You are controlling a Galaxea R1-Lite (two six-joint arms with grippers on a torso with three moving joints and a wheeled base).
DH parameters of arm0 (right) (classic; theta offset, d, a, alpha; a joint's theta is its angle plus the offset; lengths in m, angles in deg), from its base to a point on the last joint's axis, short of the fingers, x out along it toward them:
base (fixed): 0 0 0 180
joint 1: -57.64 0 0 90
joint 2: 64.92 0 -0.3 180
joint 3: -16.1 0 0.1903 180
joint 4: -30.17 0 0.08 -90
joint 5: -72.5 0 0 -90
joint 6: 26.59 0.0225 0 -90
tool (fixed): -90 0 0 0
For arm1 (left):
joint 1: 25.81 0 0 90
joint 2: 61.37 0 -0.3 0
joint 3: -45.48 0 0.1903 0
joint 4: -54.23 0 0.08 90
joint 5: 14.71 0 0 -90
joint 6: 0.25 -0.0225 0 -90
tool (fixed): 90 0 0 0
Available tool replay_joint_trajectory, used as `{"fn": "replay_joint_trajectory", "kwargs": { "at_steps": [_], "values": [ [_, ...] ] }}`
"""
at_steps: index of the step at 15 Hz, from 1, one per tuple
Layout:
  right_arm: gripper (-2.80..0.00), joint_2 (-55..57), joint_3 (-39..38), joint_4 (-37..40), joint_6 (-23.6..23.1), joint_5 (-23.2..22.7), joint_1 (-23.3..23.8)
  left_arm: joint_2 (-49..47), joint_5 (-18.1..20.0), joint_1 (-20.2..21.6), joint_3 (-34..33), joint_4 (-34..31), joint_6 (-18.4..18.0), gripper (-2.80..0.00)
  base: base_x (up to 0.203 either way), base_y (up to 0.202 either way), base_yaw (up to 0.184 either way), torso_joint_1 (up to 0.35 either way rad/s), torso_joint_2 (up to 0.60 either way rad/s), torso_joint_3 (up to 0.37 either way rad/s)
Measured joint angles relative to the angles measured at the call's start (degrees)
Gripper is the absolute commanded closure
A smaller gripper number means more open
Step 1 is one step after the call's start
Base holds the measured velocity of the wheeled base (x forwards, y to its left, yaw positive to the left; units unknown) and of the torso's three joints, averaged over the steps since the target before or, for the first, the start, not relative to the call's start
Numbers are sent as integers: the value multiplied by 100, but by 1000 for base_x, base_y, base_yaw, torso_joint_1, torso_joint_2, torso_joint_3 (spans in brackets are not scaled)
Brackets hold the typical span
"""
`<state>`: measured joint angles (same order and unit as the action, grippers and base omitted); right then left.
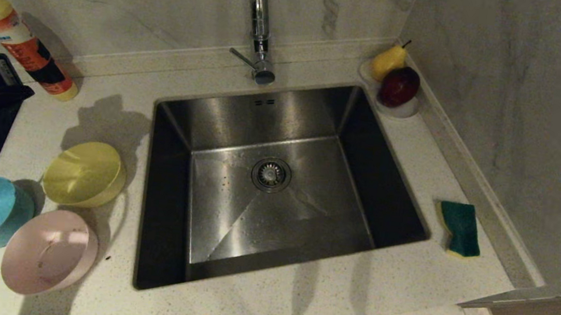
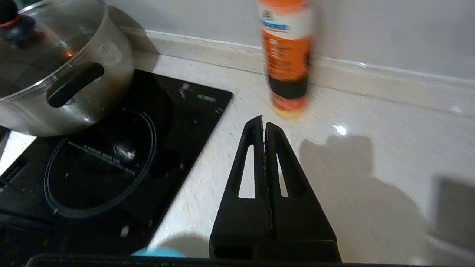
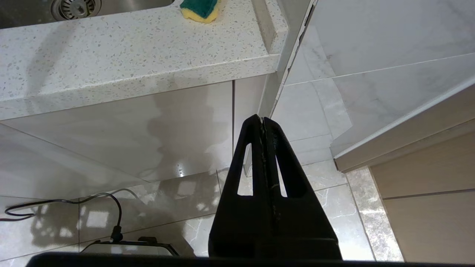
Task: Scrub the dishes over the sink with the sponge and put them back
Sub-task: Grab the dish soap
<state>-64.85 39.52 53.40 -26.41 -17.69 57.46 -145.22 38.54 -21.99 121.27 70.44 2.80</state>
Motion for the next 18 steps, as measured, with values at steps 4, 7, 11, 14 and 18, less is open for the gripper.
{"fn": "replay_joint_trajectory", "kwargs": {
  "at_steps": [4, 7, 11, 14, 18],
  "values": [
    [0, 0, 0, -2, -2, 0, 0, -802, 179, 500, 145, 789, -3, -280, 0, 0, 0, 0, 0, 0],
    [0, 0, 0, -5, 0, 2, 0, -1067, 534, 593, 152, 904, 66, -280, 0, 0, 0, 0, 0, 0],
    [0, 0, 0, 0, -2, 2, 0, -1165, 850, 689, 248, 921, 146, -280, 0, 0, 0, 0, 0, 0],
    [0, 0, 0, -2, 0, 2, 0, -1331, 909, 848, 505, 912, 379, -280, 0, 0, 0, 0, 0, 0],
    [0, 0, 0, 0, -1, 0, 0, -1626, 1178, 1064, 774, 908, 566, -280, 0, 0, 0, 0, 0, 0]
  ]
}}
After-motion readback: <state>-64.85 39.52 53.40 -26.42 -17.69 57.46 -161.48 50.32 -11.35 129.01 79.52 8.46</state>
